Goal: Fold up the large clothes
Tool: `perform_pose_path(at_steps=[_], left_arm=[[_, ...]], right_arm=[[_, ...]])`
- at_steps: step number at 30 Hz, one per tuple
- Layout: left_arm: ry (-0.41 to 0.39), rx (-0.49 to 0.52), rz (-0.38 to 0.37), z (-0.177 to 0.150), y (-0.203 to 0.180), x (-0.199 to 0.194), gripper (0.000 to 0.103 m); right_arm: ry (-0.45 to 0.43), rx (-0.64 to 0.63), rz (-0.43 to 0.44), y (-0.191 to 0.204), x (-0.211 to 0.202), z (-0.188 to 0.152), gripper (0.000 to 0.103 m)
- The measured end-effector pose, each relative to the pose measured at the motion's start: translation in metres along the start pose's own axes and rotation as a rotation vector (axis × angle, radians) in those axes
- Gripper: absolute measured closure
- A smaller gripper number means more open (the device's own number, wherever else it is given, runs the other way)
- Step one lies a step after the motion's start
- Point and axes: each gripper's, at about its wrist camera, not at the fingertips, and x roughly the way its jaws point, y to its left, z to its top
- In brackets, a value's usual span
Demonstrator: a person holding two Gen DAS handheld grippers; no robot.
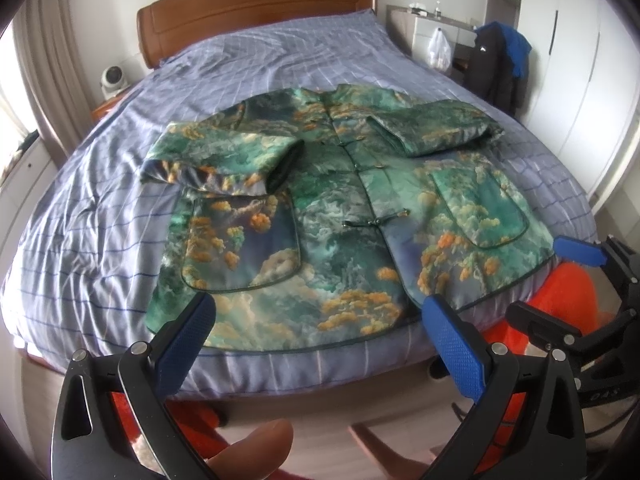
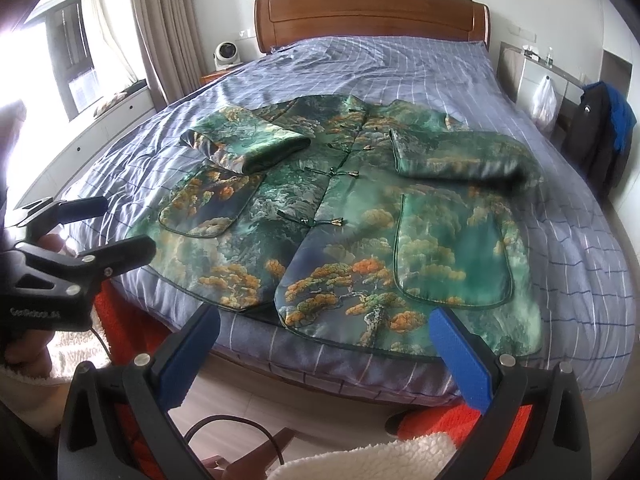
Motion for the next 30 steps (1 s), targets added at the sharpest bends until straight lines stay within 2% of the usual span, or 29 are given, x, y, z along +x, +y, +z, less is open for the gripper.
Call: perform_pose_path(at_steps=[30], left_arm=[[-0.007,0.001,0.006,0.0003,0.0009,-0.0021,0.000]], right_arm=[[0.006,0.013,0.001,-0.0019,0.0005,0.0008,0.000]])
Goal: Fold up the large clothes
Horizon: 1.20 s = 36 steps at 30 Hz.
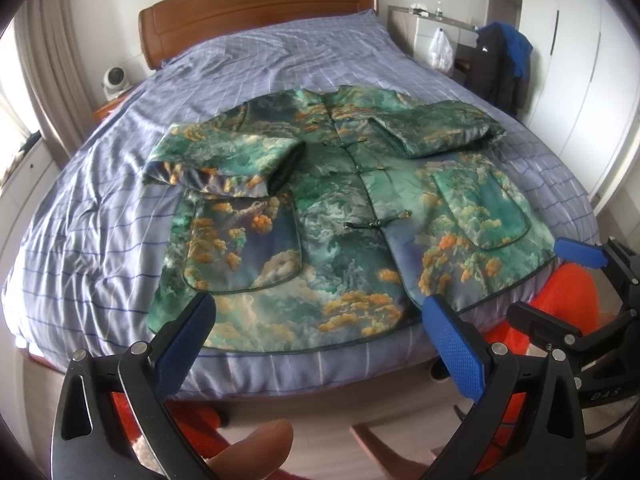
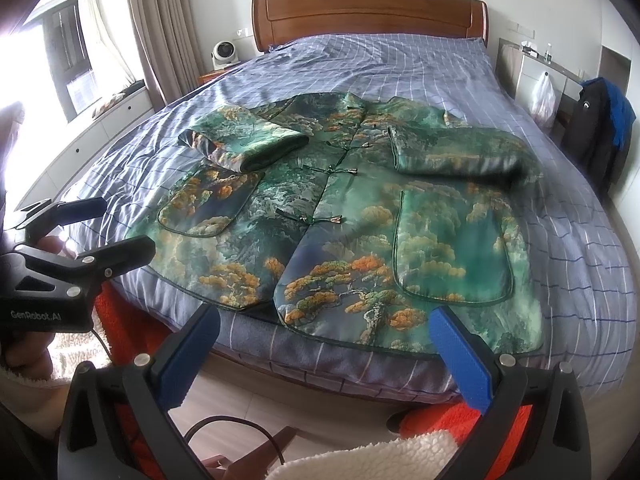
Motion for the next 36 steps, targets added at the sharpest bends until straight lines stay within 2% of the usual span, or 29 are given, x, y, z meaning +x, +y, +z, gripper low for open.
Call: perform_pose_path(at_steps=[36], left_arm=[[0.013,-0.035,0.009,-0.0023,0.0026,0.0023,0.000]], right_arm=[[0.010,0.001,0.007,0.0028,0.0022,-0.0045,0.000]])
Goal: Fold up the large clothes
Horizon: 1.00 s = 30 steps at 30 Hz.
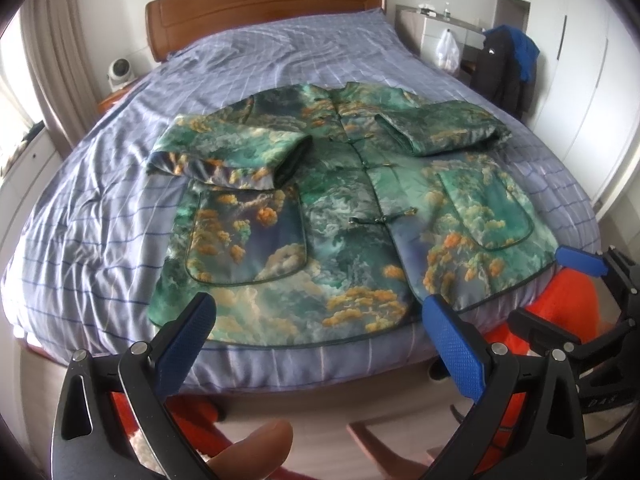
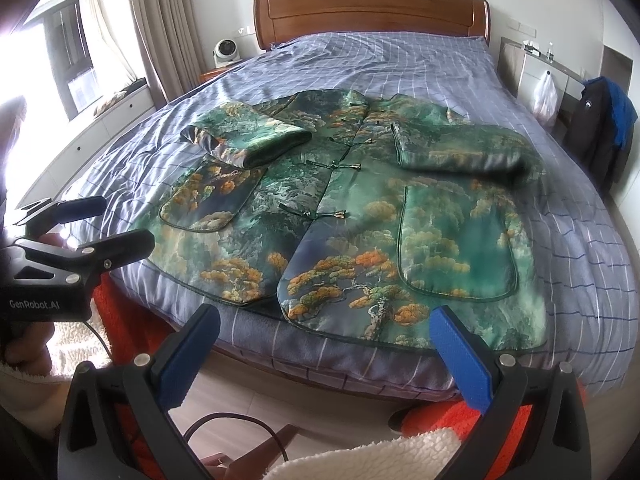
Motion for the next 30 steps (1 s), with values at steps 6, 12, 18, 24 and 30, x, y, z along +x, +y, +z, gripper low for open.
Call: perform_pose_path(at_steps=[6,12,18,24,30], left_arm=[[0.000,-0.001,0.000,0.0000,0.0002,0.0003,0.000],[0.002,-0.001,0.000,-0.0008,0.0003,0.0013,0.000],[0.004,-0.004,0.002,-0.0033,0.0019,0.0031,0.000],[0.008,-0.007,0.010,-0.0044,0.0044,0.0044,0.000],[0.020,-0.017,0.024,-0.0047,0.0070,0.0054,0.000]], right_arm=[[0.001,0.007,-0.002,-0.0021,0.0007,-0.0001,0.000],[0.003,0.007,0.000,-0.0026,0.0011,-0.0003,0.000],[0.001,0.007,-0.004,-0.0030,0.0011,-0.0002,0.000],[0.002,0.013,-0.013,-0.0050,0.0020,-0.0003,0.000],[0.001,0.024,-0.074,-0.0080,0.0013,0.0005,0.000]])
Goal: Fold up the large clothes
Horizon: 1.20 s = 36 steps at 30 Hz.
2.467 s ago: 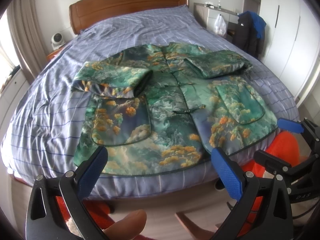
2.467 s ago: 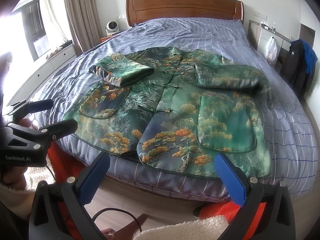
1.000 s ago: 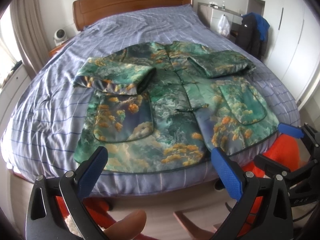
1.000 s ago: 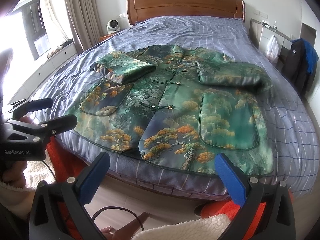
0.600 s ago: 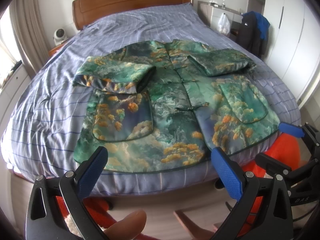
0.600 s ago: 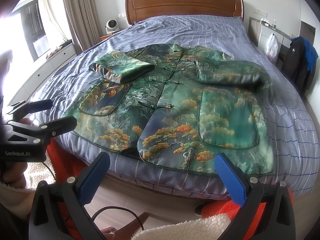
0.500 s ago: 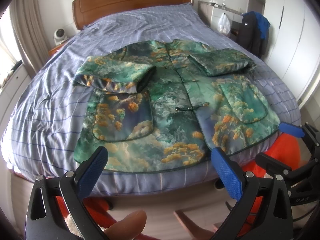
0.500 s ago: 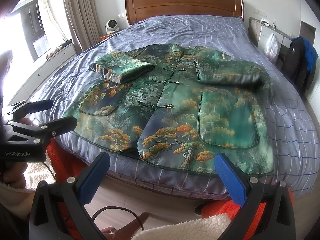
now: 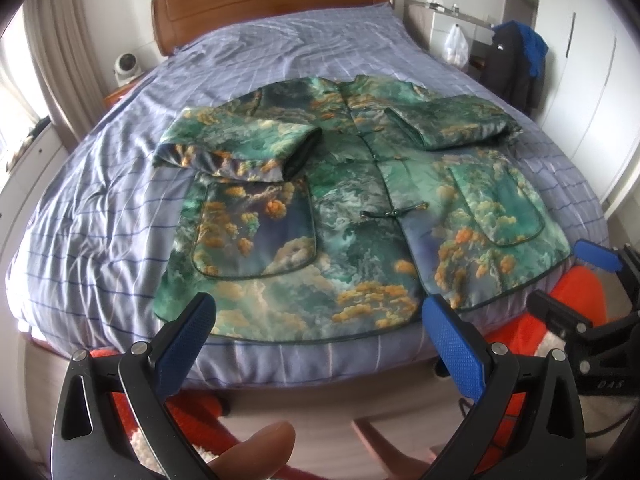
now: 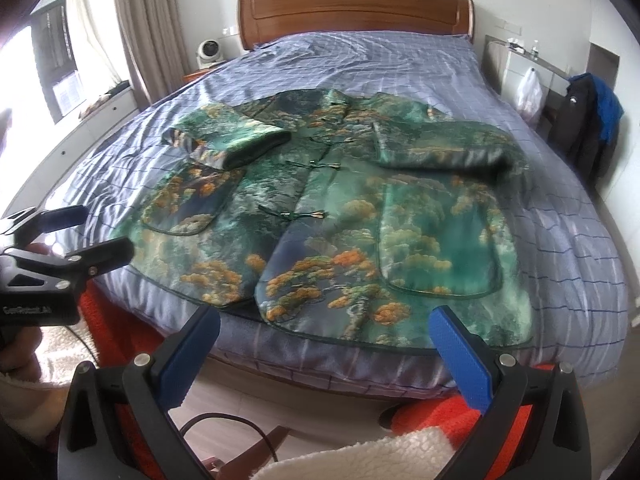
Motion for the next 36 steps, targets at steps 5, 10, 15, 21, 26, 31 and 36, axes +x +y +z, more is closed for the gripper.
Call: perform_pose_path(at_steps=[5,10,15,21,26,31,36], left_arm=[[0.003,-0.004,0.002,0.002,0.000,0.001,0.000],[0.020,-0.015,0.003,0.001,0.003,0.005,0.000],[0.030,-0.023,0.006,0.002,0.003,0.006,0.000],[0.040,-0.026,0.007,0.002,0.003,0.008,0.000],[0.041,-0.032,0.007,0.002,0.003,0.009,0.000],[0.044,-0.037,0.008,0.002,0.005,0.009,0.000],[0.044,-0.036,0.008,0.002,0.005,0.009,0.000]], right_arm=[[0.019,0.028,-0.060,-0.007,0.003,0.001,0.000],[0.022,0.023,-0.111,-0.009,0.002,0.001,0.000],[0.032,0.023,-0.167,-0.013,0.004,0.001,0.000],[0.043,0.025,-0.212,-0.016,0.006,0.000,0.000],[0.044,0.020,-0.239,-0.017,0.006,0.000,0.000],[0.039,0.006,-0.263,-0.015,0.006,0.000,0.000],[0.043,0.005,-0.287,-0.017,0.007,0.000,0.000]])
